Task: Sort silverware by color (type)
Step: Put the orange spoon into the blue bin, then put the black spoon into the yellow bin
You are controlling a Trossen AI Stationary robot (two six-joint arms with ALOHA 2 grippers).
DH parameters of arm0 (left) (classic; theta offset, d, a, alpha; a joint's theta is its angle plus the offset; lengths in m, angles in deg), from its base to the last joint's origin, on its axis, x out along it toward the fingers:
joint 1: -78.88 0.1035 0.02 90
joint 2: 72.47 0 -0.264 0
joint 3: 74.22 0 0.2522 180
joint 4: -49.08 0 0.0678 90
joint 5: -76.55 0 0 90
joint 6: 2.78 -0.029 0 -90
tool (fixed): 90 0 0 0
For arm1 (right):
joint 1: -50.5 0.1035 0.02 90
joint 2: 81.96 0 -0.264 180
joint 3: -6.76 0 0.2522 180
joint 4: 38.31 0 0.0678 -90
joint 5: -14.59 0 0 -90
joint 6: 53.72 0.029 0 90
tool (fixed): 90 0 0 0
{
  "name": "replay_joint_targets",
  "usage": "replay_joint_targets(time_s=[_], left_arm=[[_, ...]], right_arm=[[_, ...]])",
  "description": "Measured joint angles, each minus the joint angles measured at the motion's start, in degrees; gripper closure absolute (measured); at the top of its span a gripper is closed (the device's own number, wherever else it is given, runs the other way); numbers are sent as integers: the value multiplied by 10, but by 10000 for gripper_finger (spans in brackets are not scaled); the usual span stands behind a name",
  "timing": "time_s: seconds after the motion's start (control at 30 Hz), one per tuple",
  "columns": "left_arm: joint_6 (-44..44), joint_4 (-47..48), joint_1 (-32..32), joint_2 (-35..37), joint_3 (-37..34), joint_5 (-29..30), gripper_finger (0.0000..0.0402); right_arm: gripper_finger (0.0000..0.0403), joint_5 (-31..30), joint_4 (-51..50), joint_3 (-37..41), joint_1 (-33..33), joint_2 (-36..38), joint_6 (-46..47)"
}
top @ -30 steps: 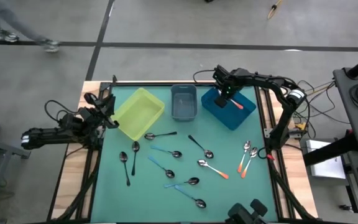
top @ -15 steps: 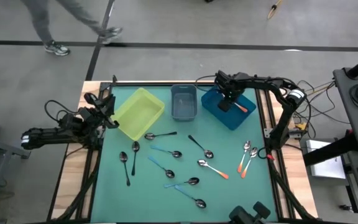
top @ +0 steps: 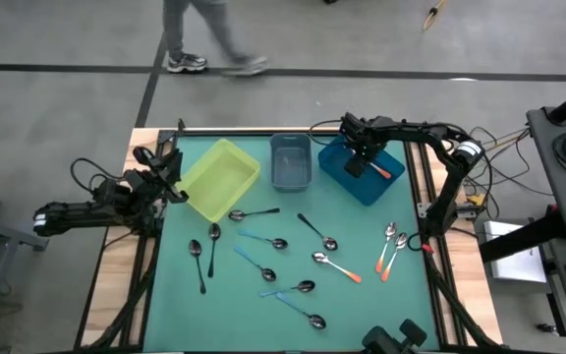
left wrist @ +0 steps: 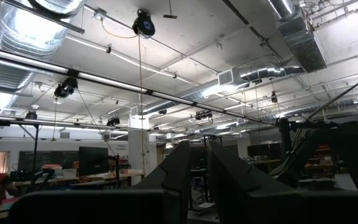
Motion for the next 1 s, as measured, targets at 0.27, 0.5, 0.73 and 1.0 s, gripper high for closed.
replay_joint_targets(time_s=[0.27, 0.5, 0.73, 1.0], left_arm=[[0, 0, 0, 0, 0, 0, 364], [0, 0, 0, 0, 0, 0, 364], [0, 0, 0, 0, 0, 0, 364], [0, 0, 0, 0, 0, 0, 364]], right_arm=[[392, 0, 7, 0, 0, 0, 7], [360, 0, 8, 0, 0, 0, 16], [335, 0, 4, -7, 0, 1, 16], [333, 0, 1, -31, 11, 33, 65]])
